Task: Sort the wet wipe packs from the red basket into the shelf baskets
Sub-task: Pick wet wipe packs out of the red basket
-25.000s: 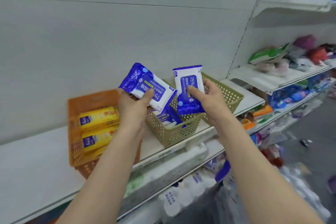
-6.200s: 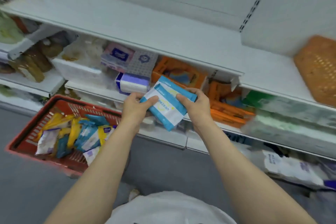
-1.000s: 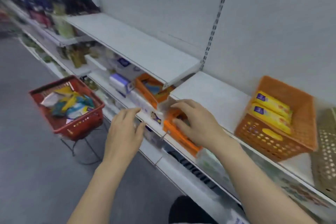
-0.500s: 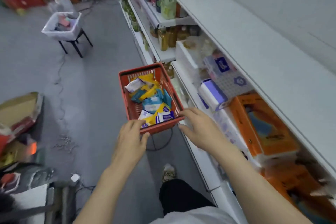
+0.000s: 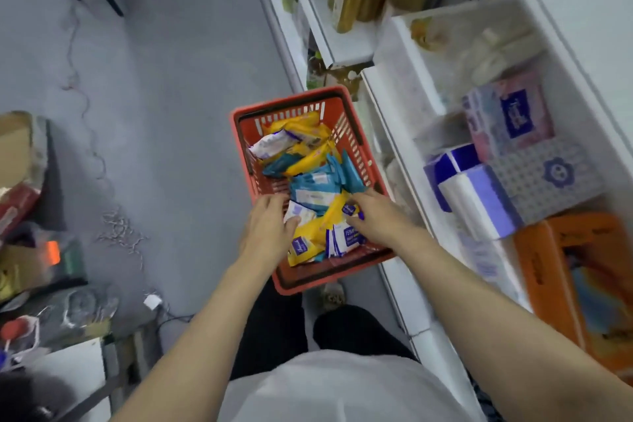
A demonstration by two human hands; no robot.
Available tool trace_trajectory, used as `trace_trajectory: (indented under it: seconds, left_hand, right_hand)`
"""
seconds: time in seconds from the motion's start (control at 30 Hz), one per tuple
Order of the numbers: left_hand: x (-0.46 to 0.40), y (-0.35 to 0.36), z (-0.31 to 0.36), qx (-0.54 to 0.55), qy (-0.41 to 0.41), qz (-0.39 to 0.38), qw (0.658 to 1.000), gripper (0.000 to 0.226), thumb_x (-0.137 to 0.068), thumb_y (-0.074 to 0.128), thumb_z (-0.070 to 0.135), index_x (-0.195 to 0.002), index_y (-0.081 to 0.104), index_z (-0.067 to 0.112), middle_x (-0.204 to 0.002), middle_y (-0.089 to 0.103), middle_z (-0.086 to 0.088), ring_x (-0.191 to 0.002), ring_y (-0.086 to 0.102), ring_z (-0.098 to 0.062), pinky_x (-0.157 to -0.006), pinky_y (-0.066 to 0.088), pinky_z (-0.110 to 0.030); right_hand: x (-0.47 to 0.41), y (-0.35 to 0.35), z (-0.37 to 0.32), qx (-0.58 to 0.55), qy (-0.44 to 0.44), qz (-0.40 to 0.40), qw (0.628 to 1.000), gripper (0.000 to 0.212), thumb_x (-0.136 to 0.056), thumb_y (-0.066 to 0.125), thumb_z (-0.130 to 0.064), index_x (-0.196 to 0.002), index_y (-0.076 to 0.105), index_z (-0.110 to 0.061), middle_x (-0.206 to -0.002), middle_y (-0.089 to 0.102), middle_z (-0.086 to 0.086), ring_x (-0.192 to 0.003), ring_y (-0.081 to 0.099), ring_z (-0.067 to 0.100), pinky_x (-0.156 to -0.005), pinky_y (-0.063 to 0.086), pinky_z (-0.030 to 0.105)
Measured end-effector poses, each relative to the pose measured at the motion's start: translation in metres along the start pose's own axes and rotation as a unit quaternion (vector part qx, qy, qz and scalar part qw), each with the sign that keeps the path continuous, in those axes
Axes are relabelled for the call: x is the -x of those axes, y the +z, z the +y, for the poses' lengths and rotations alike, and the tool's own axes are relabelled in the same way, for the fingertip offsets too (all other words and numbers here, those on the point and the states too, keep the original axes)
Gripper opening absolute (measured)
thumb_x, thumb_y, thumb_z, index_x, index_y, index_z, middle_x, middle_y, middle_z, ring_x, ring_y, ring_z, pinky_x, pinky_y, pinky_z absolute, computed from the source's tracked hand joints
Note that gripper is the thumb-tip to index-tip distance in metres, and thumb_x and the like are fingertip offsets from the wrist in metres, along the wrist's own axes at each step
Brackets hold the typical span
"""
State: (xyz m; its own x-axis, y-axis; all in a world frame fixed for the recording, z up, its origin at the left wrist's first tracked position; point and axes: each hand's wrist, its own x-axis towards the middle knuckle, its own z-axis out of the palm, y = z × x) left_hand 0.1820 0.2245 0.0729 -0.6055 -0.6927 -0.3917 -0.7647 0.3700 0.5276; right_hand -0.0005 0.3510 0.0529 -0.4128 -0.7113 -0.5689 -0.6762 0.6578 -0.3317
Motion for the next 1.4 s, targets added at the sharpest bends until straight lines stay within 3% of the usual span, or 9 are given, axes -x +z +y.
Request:
trace_trajectory:
  seconds: [0.3, 0.53, 0.63, 0.77, 0.87, 0.93, 1.1, 1.27, 1.4]
  left_hand:
    - [-0.105, 0.038, -0.030, -0.037, 0.032, -0.178, 0.983, 0.050, -0.092, 0.060, 0.038, -0.134, 0.049, 0.012, -0.131, 0.051, -0.012, -0.121, 0.049, -0.031, -0.096, 0.040, -0.037]
    - [-0.118, 0.063, -0.037, 0.001, -0.020, -0.246, 0.969, 0.054, -0.094, 0.055, 0.048, -0.137, 0.047, 0.017, -0.136, 0.052, -0.009, -0.121, 0.051, -0.027, -0.097, 0.045, -0.041]
    - [-0.116, 0.066, -0.029, 0.083, -0.083, -0.259, 0.959, 0.057, -0.093, 0.056, 0.048, -0.139, 0.047, 0.015, -0.136, 0.053, -0.004, -0.120, 0.055, -0.022, -0.095, 0.047, -0.037]
    - [-0.115, 0.077, -0.014, 0.267, -0.176, -0.259, 0.911, 0.046, -0.092, 0.062, 0.041, -0.129, 0.055, 0.015, -0.122, 0.063, -0.002, -0.112, 0.061, -0.018, -0.084, 0.049, -0.024]
    - [-0.117, 0.088, 0.000, 0.384, -0.220, -0.213, 0.871, 0.014, -0.092, 0.065, 0.017, -0.105, 0.062, 0.014, -0.099, 0.069, -0.010, -0.098, 0.069, -0.029, -0.084, 0.057, -0.038]
    - [-0.120, 0.097, 0.006, 0.395, -0.233, -0.180, 0.870, 0.006, -0.091, 0.066, 0.012, -0.094, 0.062, 0.015, -0.092, 0.069, -0.015, -0.089, 0.070, -0.030, -0.084, 0.057, -0.045]
    - [-0.110, 0.144, -0.008, 0.262, -0.221, -0.193, 0.919, 0.014, -0.085, 0.073, 0.025, -0.094, 0.063, 0.024, -0.100, 0.066, -0.004, -0.096, 0.064, -0.024, -0.089, 0.053, -0.040]
    - [-0.105, 0.170, -0.014, 0.051, -0.133, -0.208, 0.968, 0.037, -0.080, 0.075, 0.039, -0.112, 0.066, 0.022, -0.115, 0.052, -0.009, -0.109, 0.052, -0.026, -0.091, 0.043, -0.031]
    - [-0.101, 0.180, -0.012, -0.056, -0.109, -0.230, 0.965, 0.040, -0.080, 0.074, 0.041, -0.113, 0.066, 0.021, -0.115, 0.044, -0.009, -0.115, 0.045, -0.028, -0.090, 0.046, -0.037]
  right_hand:
    - [-0.090, 0.064, 0.027, 0.021, 0.078, -0.165, 0.983, 0.070, -0.075, 0.080, -0.019, -0.139, 0.051, -0.019, -0.137, 0.054, 0.007, -0.125, 0.049, 0.030, -0.095, 0.045, 0.034]
    - [-0.102, 0.080, 0.044, 0.099, 0.017, -0.179, 0.979, 0.033, -0.079, 0.077, -0.035, -0.108, 0.066, -0.023, -0.117, 0.060, 0.002, -0.117, 0.044, 0.025, -0.079, 0.037, 0.030]
    - [-0.102, 0.071, 0.042, -0.128, 0.059, -0.105, 0.984, 0.026, -0.082, 0.077, -0.036, -0.102, 0.069, -0.021, -0.107, 0.065, -0.001, -0.104, 0.054, 0.018, -0.073, 0.035, 0.026]
    - [-0.100, 0.042, 0.034, -0.455, 0.149, -0.083, 0.874, 0.017, -0.091, 0.070, -0.028, -0.106, 0.066, -0.020, -0.104, 0.073, 0.000, -0.086, 0.070, 0.007, -0.075, 0.058, 0.027]
    - [-0.103, 0.026, 0.034, -0.486, 0.173, -0.104, 0.851, 0.018, -0.090, 0.071, -0.025, -0.106, 0.064, -0.020, -0.103, 0.073, 0.001, -0.079, 0.071, 0.005, -0.066, 0.058, 0.022]
    - [-0.104, 0.023, 0.039, -0.431, 0.178, -0.062, 0.882, 0.026, -0.086, 0.075, -0.025, -0.108, 0.064, -0.017, -0.102, 0.072, -0.002, -0.085, 0.071, 0.010, -0.074, 0.060, 0.031]
    - [-0.092, 0.013, 0.044, -0.320, 0.190, 0.092, 0.924, 0.034, -0.087, 0.072, -0.034, -0.116, 0.061, -0.019, -0.109, 0.072, -0.002, -0.095, 0.068, 0.016, -0.078, 0.058, 0.037]
    - [-0.077, 0.015, 0.051, -0.279, 0.183, 0.111, 0.936, 0.039, -0.090, 0.070, -0.039, -0.119, 0.058, -0.016, -0.118, 0.071, 0.002, -0.100, 0.069, 0.018, -0.078, 0.059, 0.041]
    - [-0.070, 0.015, 0.058, -0.272, 0.176, 0.111, 0.940, 0.040, -0.089, 0.070, -0.039, -0.119, 0.058, -0.015, -0.119, 0.070, 0.004, -0.100, 0.069, 0.019, -0.077, 0.060, 0.042]
